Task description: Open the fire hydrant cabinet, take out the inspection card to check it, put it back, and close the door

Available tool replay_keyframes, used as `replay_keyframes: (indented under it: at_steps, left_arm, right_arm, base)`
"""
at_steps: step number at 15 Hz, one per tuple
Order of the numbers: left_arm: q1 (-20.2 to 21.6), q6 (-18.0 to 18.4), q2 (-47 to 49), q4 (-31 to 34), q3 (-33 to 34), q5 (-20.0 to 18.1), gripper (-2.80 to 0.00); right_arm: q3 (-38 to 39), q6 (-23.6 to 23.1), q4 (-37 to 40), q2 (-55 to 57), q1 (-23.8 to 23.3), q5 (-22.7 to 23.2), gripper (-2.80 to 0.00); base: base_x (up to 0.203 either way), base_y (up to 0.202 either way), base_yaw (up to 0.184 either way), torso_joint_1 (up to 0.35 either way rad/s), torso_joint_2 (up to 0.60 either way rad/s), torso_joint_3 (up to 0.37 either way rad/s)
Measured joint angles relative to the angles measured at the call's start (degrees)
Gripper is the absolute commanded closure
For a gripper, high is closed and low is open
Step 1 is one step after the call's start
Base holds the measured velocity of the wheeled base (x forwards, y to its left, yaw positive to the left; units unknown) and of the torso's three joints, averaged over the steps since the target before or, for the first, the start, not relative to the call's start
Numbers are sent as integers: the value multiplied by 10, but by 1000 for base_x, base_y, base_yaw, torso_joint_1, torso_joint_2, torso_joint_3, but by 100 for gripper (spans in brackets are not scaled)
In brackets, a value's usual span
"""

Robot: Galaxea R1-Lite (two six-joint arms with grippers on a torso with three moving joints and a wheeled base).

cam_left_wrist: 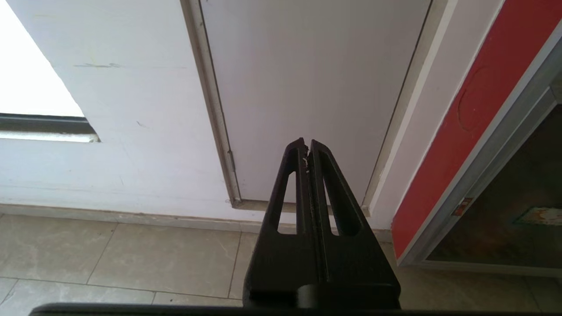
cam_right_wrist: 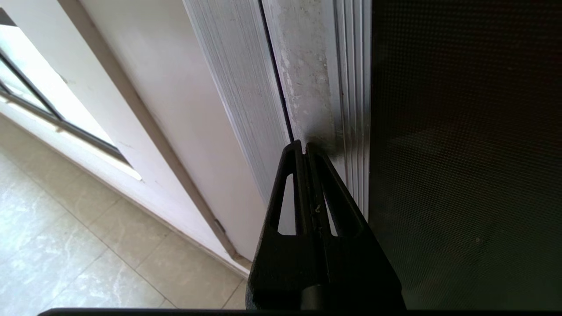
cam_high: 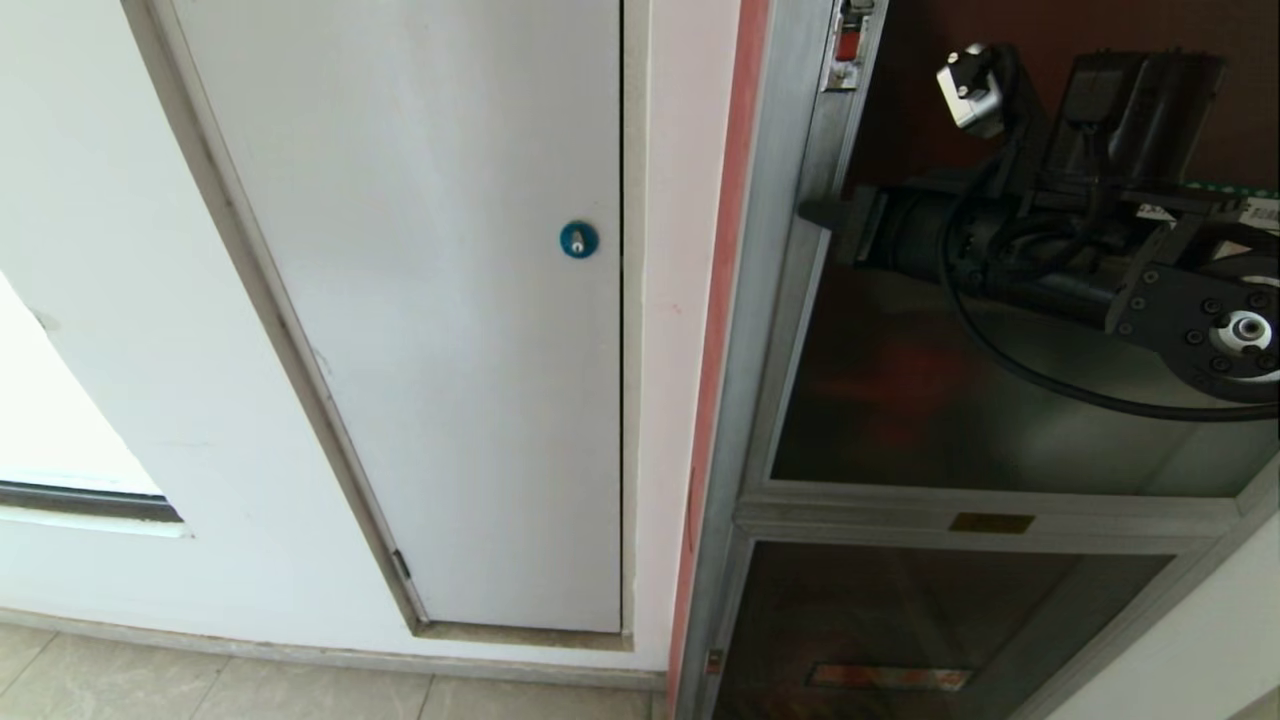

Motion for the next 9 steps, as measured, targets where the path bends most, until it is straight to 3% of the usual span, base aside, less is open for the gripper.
replay_keyframes:
  at_steps: [4,9]
  left_arm:
    - [0,0,0,0,0,0,0]
    - [0,0,0,0,0,0,0]
  right_arm:
    - [11,1,0,-12,1,-2,0]
    - [54,3,2,-69,34,-7,0]
  base:
    - [0,0,0,0,0,0]
    - [0,0,0,0,0,0]
